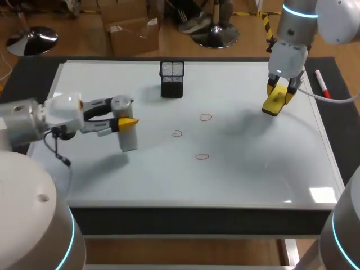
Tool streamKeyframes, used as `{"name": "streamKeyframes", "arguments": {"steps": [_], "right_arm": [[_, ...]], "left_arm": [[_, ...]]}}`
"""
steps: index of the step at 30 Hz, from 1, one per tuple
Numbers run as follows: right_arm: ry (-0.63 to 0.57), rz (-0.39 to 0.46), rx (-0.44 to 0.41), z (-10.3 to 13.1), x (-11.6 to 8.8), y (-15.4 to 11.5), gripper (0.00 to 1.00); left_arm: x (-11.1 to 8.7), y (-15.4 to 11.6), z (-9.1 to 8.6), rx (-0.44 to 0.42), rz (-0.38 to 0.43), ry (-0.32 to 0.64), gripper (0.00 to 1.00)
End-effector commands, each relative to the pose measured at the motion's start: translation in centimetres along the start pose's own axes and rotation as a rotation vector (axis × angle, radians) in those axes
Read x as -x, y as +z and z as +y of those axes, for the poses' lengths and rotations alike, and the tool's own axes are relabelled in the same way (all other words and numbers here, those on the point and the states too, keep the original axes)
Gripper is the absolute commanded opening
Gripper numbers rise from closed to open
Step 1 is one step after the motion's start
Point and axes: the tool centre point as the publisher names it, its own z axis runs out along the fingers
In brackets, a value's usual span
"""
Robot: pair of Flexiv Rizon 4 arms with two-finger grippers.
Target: Pick up the inspection probe, press it on each red-marked spot on the whiteboard one by one, put down the probe, pick up the eraser, and wipe off all the red marks.
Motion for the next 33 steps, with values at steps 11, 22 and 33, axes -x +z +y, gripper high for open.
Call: {"name": "streamKeyframes", "arguments": {"steps": [11, 22, 33], "right_arm": [[-0.001, 0.003, -0.002, 0.0, 0.0, -0.1, 0.00], [-0.001, 0.003, -0.002, 0.0, 0.0, -0.1, 0.00], [-0.034, 0.034, -0.004, 0.6, 1.0, 0.1, 0.00]], "left_arm": [[-0.8, -7.5, 0.1, 0.019, -0.189, -0.019, 0.00], [0.0, -9.1, 0.1, 0.005, -0.200, -0.013, 0.00], [0.0, -9.1, 0.1, 0.005, -0.200, -0.013, 0.00]]}}
